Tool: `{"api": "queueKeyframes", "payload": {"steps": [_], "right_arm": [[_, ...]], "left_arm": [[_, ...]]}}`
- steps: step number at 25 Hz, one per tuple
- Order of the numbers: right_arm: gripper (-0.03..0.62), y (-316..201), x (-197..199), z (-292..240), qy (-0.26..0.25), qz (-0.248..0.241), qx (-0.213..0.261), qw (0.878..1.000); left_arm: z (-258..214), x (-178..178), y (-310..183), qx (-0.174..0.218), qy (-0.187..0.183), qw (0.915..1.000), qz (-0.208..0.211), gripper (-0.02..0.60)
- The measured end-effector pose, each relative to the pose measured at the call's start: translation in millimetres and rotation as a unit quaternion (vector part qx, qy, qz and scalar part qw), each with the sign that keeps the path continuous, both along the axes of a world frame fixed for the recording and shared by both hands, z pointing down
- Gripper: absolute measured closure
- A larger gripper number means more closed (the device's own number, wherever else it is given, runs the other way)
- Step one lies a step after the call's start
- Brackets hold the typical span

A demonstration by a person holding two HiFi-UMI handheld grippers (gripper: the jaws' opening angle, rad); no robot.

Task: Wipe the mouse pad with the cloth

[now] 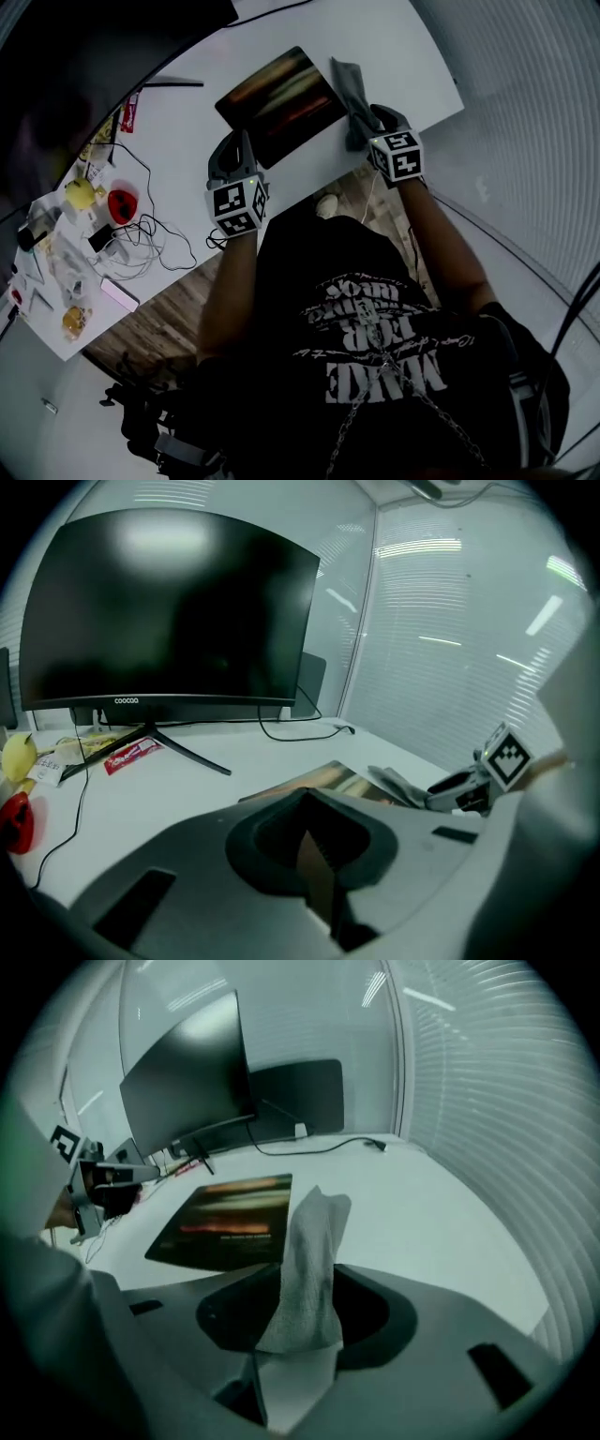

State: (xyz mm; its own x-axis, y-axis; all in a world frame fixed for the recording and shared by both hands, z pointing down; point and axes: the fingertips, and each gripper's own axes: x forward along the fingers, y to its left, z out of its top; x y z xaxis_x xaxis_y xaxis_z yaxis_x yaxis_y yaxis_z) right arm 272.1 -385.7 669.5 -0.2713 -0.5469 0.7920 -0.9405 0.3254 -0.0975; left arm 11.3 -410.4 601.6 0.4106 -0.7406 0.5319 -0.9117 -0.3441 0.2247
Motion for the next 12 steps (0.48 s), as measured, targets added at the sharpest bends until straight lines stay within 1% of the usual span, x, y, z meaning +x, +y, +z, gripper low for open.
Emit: {"api": "queueKeyframes", "payload": {"steps": [2, 3, 4, 5, 6, 9, 12], "right_arm": [[0.443, 2, 1, 16, 0.026, -0.011, -0.027, 0.999], [0.469, 1, 1, 19, 0.037, -0.015, -0.032, 0.999], [0.527, 0, 0, 18, 0.048, -0.017, -0.032, 0.998], [0.572, -3, -2, 15, 0.056, -0.020, -0.028, 0.998], [0.576, -7, -7, 9, 0.056, -0.024, -0.019, 0.998], [0.577, -24, -40, -22, 0.028, -0.056, 0.024, 0.998], [0.577, -41, -105, -49, -0.016, -0.118, 0.046, 0.992]], "left_arm": [[5, -7, -3, -0.006, -0.002, 1.0000, -0.004, 0.575], [8, -11, -4, -0.009, -0.003, 0.9999, -0.007, 0.576], [9, -15, -6, -0.011, -0.003, 0.9999, -0.010, 0.575], [10, -19, -7, -0.012, -0.002, 0.9998, -0.014, 0.576], [9, -23, -9, -0.012, 0.000, 0.9998, -0.019, 0.575], [3, -33, -13, -0.008, 0.007, 0.9993, -0.035, 0.575], [2, -46, -11, -0.010, 0.009, 0.9983, -0.056, 0.575]]}}
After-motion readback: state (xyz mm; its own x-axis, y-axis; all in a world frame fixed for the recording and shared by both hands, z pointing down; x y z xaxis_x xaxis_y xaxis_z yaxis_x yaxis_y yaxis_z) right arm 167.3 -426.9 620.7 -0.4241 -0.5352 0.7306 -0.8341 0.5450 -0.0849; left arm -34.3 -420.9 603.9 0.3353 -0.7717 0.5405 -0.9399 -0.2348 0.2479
